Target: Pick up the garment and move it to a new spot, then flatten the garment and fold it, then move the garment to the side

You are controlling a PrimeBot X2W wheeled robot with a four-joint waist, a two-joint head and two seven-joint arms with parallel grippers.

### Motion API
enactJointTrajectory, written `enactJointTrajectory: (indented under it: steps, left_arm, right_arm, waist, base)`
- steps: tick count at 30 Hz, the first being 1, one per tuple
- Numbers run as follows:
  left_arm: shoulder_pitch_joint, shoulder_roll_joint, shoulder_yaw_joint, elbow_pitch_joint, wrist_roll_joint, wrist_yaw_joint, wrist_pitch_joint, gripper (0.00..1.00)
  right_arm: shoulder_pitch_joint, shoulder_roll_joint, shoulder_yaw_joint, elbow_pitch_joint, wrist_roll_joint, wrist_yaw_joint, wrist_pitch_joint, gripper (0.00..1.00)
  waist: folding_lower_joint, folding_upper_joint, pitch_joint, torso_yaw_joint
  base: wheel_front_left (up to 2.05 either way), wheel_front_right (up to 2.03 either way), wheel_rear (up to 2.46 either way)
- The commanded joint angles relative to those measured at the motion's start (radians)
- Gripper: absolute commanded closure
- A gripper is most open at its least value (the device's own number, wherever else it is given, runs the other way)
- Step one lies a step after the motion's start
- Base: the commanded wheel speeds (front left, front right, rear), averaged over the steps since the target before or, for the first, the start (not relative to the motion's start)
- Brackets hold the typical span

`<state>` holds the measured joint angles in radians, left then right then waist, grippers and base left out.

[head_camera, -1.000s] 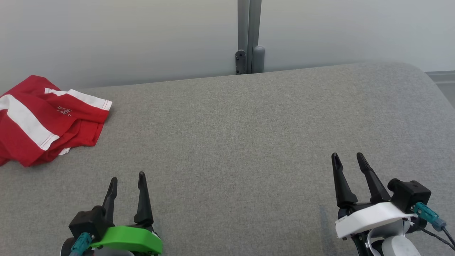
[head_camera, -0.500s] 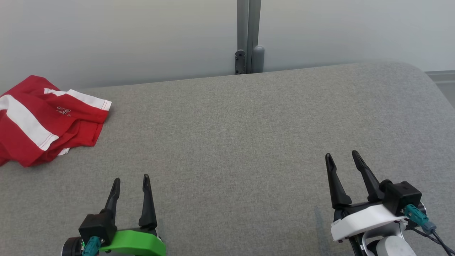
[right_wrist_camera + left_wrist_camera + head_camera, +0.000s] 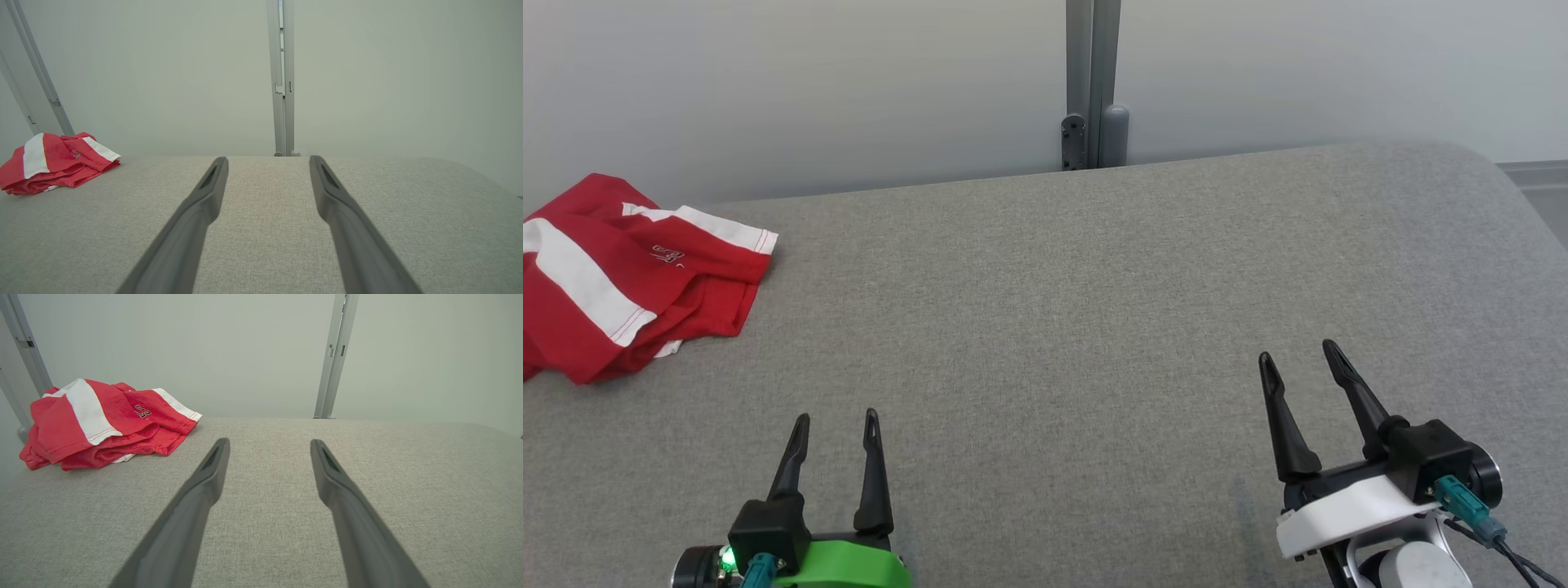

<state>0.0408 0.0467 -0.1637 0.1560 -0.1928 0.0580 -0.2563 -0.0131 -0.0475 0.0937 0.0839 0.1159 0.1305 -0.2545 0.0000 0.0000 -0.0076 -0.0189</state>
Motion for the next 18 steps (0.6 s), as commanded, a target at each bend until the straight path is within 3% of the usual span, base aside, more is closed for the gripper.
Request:
enactJointTrajectory:
  steps: [1, 18]
  left_arm:
    - [0.010, 0.006, -0.004, 0.000, 0.019, 0.008, -0.006, 0.00]
    - [-0.001, 0.006, -0.007, 0.012, 0.023, 0.009, -0.009, 0.00]
  right_arm:
    - [0.004, -0.005, 0.003, -0.008, -0.020, 0.000, -0.008, 0.00]
    - [0.000, -0.005, 0.005, 0.002, -0.030, 0.000, -0.012, 0.00]
  waist:
    - [0.0000, 0.0000, 0.000, 0.000]
    - [0.0000, 0.0000, 0.004, -0.001]
  base:
    - [0.00, 0.00, 0.00]
    - [0.00, 0.00, 0.00]
